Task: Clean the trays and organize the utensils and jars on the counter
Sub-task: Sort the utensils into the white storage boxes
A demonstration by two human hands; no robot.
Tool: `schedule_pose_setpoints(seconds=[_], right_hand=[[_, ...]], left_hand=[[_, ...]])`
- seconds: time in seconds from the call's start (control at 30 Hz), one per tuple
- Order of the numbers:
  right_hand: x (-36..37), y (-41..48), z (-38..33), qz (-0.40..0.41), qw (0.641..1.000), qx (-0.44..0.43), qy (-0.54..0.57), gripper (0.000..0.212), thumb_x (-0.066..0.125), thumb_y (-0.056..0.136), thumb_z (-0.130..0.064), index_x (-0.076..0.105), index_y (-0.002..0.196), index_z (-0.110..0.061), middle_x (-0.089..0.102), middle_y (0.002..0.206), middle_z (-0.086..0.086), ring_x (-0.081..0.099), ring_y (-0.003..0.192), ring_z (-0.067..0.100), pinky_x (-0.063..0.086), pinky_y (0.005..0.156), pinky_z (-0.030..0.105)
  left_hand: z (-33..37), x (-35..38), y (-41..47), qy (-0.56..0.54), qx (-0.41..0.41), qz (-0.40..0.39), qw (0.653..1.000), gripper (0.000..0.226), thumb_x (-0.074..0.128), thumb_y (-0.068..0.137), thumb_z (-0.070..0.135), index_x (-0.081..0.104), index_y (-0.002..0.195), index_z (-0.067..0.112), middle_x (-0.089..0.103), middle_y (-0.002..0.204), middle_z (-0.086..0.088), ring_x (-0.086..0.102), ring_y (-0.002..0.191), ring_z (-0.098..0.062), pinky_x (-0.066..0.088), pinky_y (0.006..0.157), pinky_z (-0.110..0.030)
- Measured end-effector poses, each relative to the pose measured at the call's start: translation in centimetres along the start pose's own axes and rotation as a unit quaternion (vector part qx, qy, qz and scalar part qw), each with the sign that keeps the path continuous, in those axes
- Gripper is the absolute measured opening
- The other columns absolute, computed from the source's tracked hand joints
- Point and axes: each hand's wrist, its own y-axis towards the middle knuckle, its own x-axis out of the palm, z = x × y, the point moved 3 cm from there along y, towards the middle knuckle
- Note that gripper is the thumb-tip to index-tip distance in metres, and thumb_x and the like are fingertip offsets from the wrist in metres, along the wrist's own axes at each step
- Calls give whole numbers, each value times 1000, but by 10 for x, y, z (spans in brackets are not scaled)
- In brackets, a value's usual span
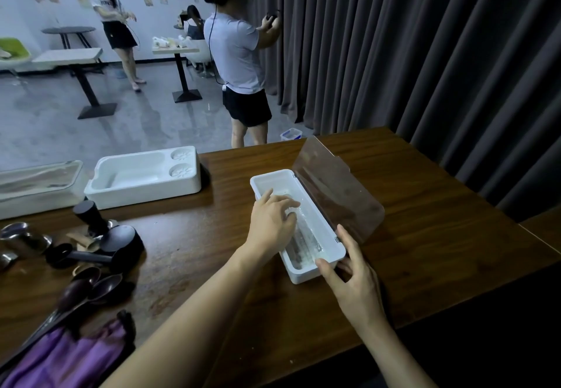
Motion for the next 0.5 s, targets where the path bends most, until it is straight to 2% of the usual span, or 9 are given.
schedule_pose_setpoints(seconds=[0.07,0.13,0.23,0.3,0.37,0.43,0.5], right_hand=[[1,0,0,-6,1000,-2,4,84,60,76,-79,26,149,-56,47,148,-21,55,125,2,54,100,37],[2,1,-1,-11,1000,-8,18,81,61,80,-74,24,150,-56,43,152,-20,53,129,3,52,103,34],[4,2,-5,-13,998,-22,53,76,66,88,-53,23,152,-54,37,157,-17,52,130,1,48,98,17],[5,5,-7,-9,998,-33,56,79,65,89,-44,21,153,-51,29,161,-18,49,135,4,46,96,10],[4,9,-10,-5,998,-44,46,83,66,89,-40,15,154,-52,24,163,-16,46,138,8,46,100,13],[1,14,-14,-2,998,-48,34,93,71,89,-34,8,154,-55,27,162,-13,47,136,7,46,106,25],[-3,18,-19,-3,999,-48,21,101,75,88,-27,3,153,-57,26,159,-20,48,134,7,45,109,33]], left_hand=[[-4,-5,-6,-13,1,-24,1000,34,53,100,21,68,131,26,54,151,1,15,156,-20,14,127,-44],[-13,-10,-10,10,11,-47,999,34,54,100,27,66,132,27,55,150,-1,12,157,-20,18,125,-50],[-24,-14,-18,55,17,-60,997,37,52,99,44,65,132,31,57,147,2,11,157,-19,18,122,-56],[-30,-18,-25,75,17,-50,996,51,43,95,61,65,131,34,58,146,5,12,156,-17,16,121,-58],[-33,-22,-33,99,28,-31,994,67,32,88,74,64,133,36,58,145,8,14,155,-15,16,120,-56],[-36,-26,-39,107,40,-19,993,75,30,85,83,61,137,37,56,146,11,14,154,-14,13,121,-55],[-39,-29,-44,98,44,-22,994,83,30,81,91,55,142,39,50,151,12,12,155,-12,7,123,-55]])
